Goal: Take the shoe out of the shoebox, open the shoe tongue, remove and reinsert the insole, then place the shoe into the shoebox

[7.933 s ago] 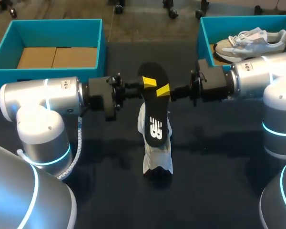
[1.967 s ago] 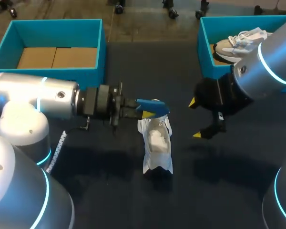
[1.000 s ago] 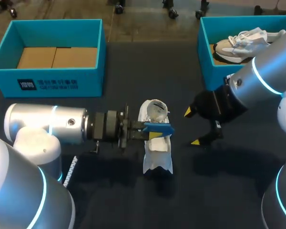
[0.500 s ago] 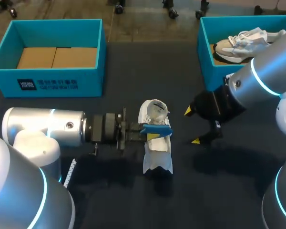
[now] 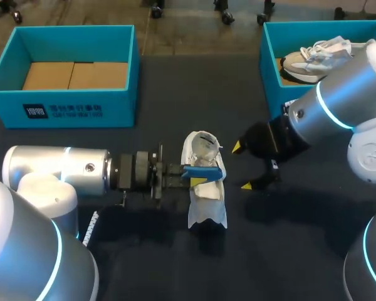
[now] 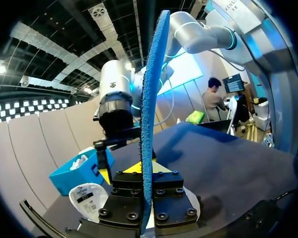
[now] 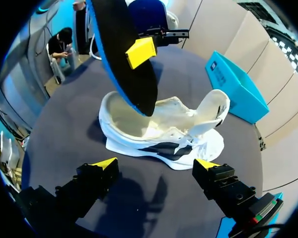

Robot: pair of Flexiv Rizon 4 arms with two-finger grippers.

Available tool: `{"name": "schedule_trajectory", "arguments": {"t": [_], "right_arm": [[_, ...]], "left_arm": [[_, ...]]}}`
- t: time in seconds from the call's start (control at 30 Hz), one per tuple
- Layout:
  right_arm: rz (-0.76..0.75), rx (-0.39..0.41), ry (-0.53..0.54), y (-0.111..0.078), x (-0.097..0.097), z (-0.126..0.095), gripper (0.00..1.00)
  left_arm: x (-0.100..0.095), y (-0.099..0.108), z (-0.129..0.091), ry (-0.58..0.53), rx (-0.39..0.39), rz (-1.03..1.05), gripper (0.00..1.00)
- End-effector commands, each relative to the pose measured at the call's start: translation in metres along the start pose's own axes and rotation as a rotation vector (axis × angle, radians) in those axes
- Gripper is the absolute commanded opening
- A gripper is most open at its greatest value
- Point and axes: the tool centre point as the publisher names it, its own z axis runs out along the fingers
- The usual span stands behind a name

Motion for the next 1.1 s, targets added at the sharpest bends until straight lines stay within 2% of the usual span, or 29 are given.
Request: {"name": "schedule_trajectory", "arguments": {"t": [0.03, 0.47, 0.8, 1.1], "right_arm": [[-0.002, -0.006, 0.004, 0.003, -0.003, 0.014, 1.00], [0.009, -0.015, 0.009, 0.001, 0.004, 0.014, 1.00], [0.016, -0.017, 0.003, -0.001, 0.004, 0.017, 1.00], [0.016, -0.017, 0.003, -0.001, 0.004, 0.017, 1.00]], "left_arm": [[0.000, -0.002, 0.002, -0.003, 0.005, 0.000, 0.00], [0.002, -0.018, 0.006, 0.000, -0.003, -0.026, 0.00], [0.015, -0.015, 0.013, 0.017, -0.001, -0.056, 0.00], [0.017, -0.003, 0.018, 0.019, -0.002, -0.040, 0.00]]}}
